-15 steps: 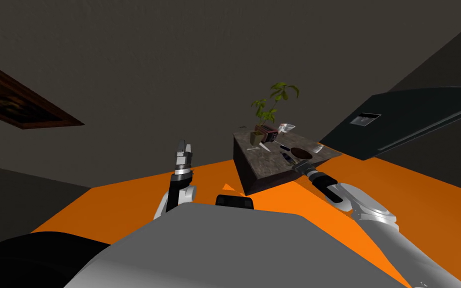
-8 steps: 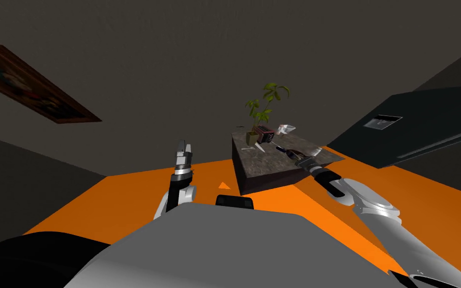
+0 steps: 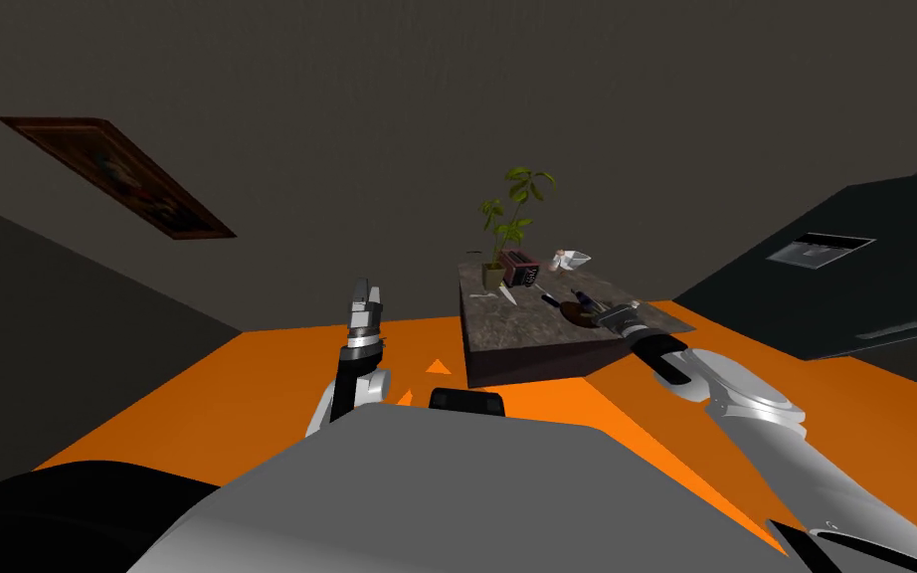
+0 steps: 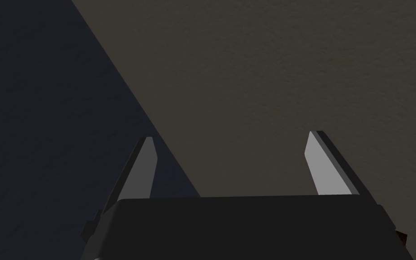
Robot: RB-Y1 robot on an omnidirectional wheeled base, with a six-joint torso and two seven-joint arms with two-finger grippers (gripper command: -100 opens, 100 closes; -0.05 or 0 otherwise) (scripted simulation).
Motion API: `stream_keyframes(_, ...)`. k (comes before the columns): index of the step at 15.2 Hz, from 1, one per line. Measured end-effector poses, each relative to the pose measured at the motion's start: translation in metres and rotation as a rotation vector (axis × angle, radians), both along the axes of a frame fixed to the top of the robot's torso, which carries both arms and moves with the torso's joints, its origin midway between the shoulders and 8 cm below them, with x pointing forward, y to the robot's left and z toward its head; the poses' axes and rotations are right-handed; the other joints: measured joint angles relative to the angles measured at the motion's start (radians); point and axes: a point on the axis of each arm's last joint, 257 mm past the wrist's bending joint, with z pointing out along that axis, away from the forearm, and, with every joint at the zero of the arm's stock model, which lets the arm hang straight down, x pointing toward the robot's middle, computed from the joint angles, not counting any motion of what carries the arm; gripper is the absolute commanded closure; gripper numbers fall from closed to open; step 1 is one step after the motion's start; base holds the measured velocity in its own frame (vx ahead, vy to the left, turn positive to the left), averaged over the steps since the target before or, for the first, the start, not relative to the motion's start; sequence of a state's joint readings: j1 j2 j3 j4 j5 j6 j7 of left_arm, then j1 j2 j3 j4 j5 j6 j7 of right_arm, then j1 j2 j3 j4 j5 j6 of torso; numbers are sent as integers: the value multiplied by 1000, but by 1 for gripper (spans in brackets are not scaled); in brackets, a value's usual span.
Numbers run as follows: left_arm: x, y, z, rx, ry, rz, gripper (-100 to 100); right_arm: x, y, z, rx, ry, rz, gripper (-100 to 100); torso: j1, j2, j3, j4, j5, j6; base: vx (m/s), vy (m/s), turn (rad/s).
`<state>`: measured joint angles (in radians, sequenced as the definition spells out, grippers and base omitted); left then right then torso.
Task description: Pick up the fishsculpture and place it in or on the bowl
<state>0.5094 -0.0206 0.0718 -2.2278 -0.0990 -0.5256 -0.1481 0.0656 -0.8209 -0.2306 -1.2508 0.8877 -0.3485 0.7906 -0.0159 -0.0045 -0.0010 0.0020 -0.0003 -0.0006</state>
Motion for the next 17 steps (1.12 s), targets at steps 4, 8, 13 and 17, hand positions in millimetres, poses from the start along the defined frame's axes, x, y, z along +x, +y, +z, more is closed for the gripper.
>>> stream_keyframes(4,0,0,0,0,0,0,0,1,-4,6,19,-14,-10,-100,9,0,0,0,1,0,20,-101,67)
stream_keyframes(8,0,0,0,0,0,0,0,1,-4,6,19,-14,-10,-100,17,1,1,0,3,0,1,0,3)
stream_keyframes(13,0,0,0,-1,0,0,0,-1,-25,31,18,-15,-13,-100,22,2,1,0,5,0,-5,56,3)
stream_keyframes(17,0,0,0,-1,0,0,0,0,-37,53,20,-15,-13,-100,22,2,1,0,5,0,-3,49,4)
